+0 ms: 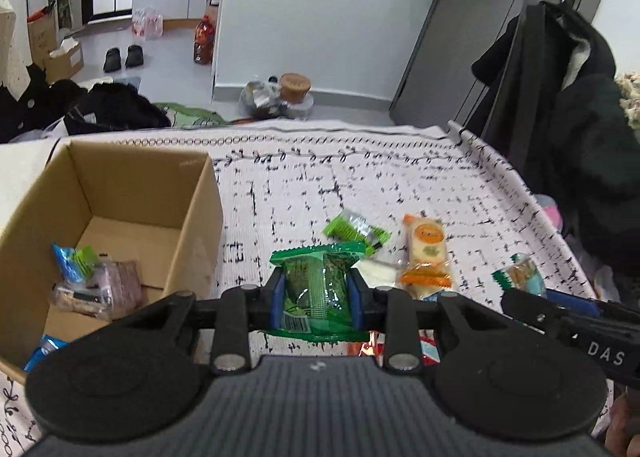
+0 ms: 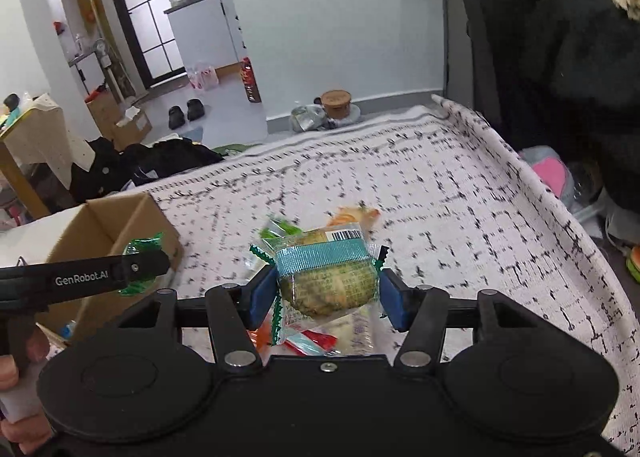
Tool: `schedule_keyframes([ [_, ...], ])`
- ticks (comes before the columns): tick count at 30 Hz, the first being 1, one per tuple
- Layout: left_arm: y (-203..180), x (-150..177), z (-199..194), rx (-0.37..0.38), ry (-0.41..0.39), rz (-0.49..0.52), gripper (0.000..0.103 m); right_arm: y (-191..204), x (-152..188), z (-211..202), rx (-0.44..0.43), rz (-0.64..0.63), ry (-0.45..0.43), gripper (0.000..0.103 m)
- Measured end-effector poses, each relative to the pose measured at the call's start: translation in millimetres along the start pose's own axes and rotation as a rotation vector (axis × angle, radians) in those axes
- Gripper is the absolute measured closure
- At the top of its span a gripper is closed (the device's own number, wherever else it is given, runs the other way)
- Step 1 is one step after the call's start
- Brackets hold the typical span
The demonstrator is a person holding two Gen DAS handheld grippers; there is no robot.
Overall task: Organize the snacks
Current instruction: 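Carry the green packet into the box while the right gripper carries a clear packet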
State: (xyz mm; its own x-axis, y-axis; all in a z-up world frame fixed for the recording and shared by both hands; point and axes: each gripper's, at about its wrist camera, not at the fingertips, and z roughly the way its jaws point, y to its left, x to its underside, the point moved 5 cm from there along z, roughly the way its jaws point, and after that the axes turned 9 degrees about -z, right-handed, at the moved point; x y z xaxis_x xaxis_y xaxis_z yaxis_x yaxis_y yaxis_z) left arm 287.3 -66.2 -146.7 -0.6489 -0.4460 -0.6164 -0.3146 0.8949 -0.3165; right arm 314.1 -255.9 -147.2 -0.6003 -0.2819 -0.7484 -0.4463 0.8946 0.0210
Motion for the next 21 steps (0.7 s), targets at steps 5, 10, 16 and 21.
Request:
schedule_keyframes([
  [5, 4.6, -9.7, -17.3, 0.021, -0.04, -0.012, 0.073, 17.4, -10.1, -10.9, -0.002, -0.022, -0.028, 0.049],
  [10, 14.0, -21.7, -38.7, 0.035, -0.091, -0.021, 0.073, 33.6, -13.9, -17.0, -0.013, -0.019, -0.047, 0.049],
  [16, 33.1, -30.8, -54.0, 0.013, -0.119, -0.05, 0.073, 55.3, -21.8, -23.4, -0.032, -0.025, -0.072, 0.049],
  [21, 51.0, -35.6, -65.8, 0.0, -0.129, -0.068, 0.073, 71.4, -30.9, -27.6, -0.048, -0.039, -0.098, 0.049],
])
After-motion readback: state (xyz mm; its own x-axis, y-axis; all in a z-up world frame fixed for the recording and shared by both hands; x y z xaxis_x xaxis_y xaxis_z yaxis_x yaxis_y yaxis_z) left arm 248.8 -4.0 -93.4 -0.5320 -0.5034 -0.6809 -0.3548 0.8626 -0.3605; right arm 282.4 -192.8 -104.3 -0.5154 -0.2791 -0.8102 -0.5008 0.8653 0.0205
